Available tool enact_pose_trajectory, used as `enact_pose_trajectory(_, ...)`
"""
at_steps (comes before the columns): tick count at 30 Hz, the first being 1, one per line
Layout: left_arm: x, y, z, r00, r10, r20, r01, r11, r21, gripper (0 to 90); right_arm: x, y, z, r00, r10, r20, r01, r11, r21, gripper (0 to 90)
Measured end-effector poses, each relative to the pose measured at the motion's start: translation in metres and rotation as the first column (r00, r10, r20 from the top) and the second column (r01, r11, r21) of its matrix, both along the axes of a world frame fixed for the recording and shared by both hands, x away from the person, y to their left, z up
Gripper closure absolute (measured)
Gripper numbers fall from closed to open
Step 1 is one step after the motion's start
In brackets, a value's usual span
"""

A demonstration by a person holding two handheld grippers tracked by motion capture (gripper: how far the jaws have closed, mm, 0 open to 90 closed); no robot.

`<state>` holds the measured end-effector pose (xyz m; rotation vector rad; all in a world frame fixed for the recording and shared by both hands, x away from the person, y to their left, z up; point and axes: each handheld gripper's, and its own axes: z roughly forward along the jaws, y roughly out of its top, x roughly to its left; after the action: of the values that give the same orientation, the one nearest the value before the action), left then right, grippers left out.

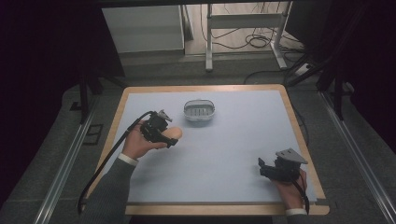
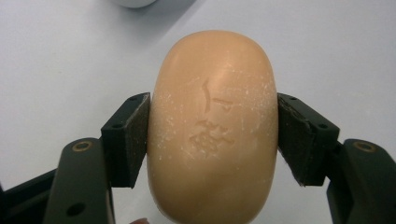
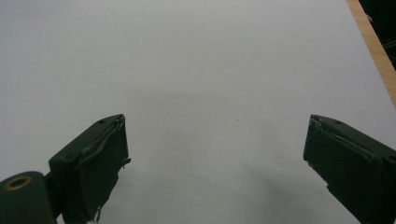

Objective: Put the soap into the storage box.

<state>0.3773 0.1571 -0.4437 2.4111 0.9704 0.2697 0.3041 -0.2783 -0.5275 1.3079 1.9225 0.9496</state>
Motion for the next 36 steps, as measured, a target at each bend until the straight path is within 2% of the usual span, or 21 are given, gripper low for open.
enact_pose_trajectory(9, 0.009, -0.004, 0.002, 1.0, -0.003, 0.001, 0.003, 0.9998, 0.018, 31.9, 0.0, 0.0, 0.0, 1.0, 0.001, -0.001, -0.001, 1.0, 0.001, 6.7)
enact_pose_trajectory(17, 0.014, -0.009, 0.006, 1.0, -0.006, 0.0, 0.006, 1.0, -0.003, 32.0, 0.0, 0.001, 0.0, 1.0, 0.004, -0.004, -0.004, 1.0, -0.007, 6.7)
enact_pose_trajectory(21, 0.018, -0.012, 0.009, 0.9999, -0.014, 0.003, 0.014, 0.9998, 0.013, 32.0, 0.0, 0.0, 0.0, 1.0, 0.003, -0.002, -0.003, 1.0, -0.001, 6.7)
enact_pose_trajectory(36, 0.031, -0.02, 0.017, 0.9999, -0.013, 0.004, 0.013, 0.9994, 0.031, 32.1, 0.0, 0.0, 0.0, 1.0, 0.005, -0.001, -0.005, 1.0, 0.001, 6.7)
